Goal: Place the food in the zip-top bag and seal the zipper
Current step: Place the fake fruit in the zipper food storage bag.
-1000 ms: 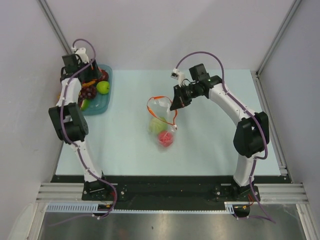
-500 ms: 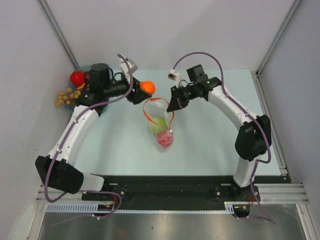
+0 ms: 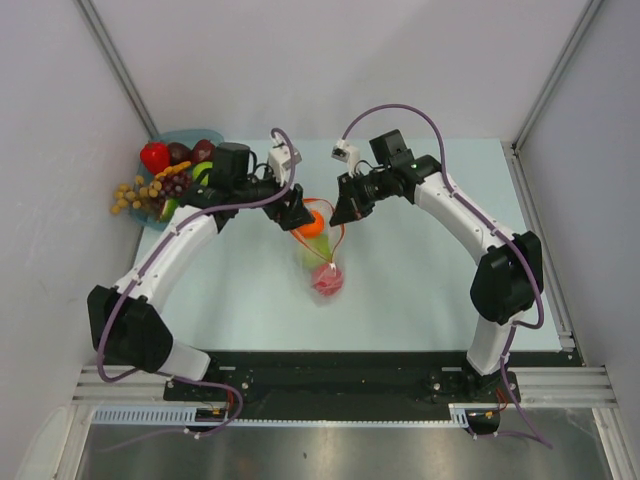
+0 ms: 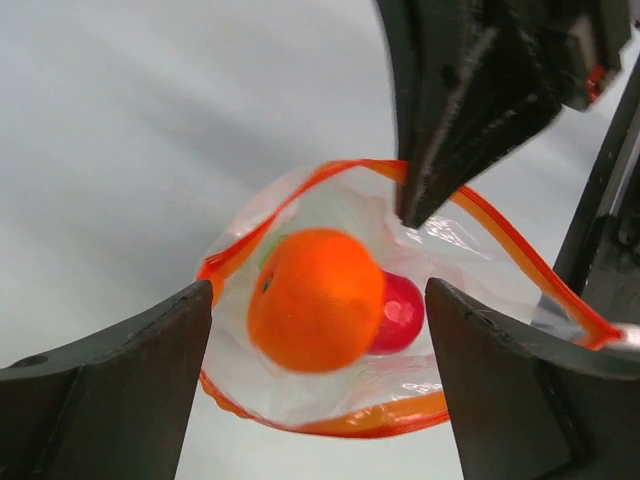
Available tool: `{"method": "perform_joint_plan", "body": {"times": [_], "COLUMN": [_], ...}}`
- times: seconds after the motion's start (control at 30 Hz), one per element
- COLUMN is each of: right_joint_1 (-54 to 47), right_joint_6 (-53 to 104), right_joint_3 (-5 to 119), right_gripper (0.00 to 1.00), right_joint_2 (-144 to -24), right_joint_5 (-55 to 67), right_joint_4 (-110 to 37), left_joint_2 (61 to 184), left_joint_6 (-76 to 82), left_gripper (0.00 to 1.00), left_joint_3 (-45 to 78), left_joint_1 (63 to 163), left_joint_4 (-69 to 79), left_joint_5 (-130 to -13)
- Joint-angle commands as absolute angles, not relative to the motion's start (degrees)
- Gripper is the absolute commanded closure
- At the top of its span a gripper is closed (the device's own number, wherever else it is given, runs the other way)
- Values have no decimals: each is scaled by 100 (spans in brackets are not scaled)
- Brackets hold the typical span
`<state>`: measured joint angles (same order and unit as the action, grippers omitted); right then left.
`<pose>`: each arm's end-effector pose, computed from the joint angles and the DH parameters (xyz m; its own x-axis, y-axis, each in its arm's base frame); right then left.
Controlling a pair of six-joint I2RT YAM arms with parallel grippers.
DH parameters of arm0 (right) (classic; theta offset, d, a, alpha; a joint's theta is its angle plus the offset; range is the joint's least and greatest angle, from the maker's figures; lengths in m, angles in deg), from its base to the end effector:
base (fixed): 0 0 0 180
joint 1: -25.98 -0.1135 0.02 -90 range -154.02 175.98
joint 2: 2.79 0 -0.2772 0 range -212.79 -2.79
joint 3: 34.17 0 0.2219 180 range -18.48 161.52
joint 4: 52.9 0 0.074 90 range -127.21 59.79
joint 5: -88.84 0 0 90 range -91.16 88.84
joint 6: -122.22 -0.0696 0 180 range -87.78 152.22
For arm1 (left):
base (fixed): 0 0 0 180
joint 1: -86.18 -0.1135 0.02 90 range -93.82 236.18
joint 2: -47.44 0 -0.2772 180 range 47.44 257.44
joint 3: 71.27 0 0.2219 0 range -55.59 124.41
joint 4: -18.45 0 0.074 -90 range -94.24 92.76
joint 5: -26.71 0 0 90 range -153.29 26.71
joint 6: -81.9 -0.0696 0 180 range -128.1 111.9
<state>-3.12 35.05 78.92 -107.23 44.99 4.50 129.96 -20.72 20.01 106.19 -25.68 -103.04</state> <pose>0.3156 0.2331 0.3234 -0.6190 -0.3837 -0.6853 -0.7839 0.3556 0.5090 0.2734 -0.1469 0.3483 -0.3662 0.3121 -0.8766 0.8537 0.4876 -0.1830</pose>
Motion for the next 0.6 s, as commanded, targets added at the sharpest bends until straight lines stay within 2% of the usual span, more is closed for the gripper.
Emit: {"method": "perform_joint_plan", "body": {"times": [0.0,0.03,0.17,0.4,0.57], "right_joint_1": [-338,-320,-197,-4,41], "right_joint_6": [3319,3276,2828,2484,2502], "right_joint_3": [8154,8154,8162,8435,8488], "right_gripper": [100,100,100,100,100], "right_joint_2": [-10606,-10667,-10869,-11194,-11265], "right_joint_5": [4630,4638,4779,5034,5060], "right_joint_4": [409,392,182,84,119], "left_joint_2": [13128,13163,13418,14630,16113], "left_joint_6": [-1392,-1234,-547,-661,-354], "left_gripper": [4,0,1,0,0], "left_joint_3": [2535,2649,2738,3308,4714], "left_joint_1": [10131,9886,9340,8689,8074], "left_joint_4": [-2194,-2011,-1526,-1446,-1955], "left_joint_5": [-10362,-10450,-10303,-8124,-7420]}}
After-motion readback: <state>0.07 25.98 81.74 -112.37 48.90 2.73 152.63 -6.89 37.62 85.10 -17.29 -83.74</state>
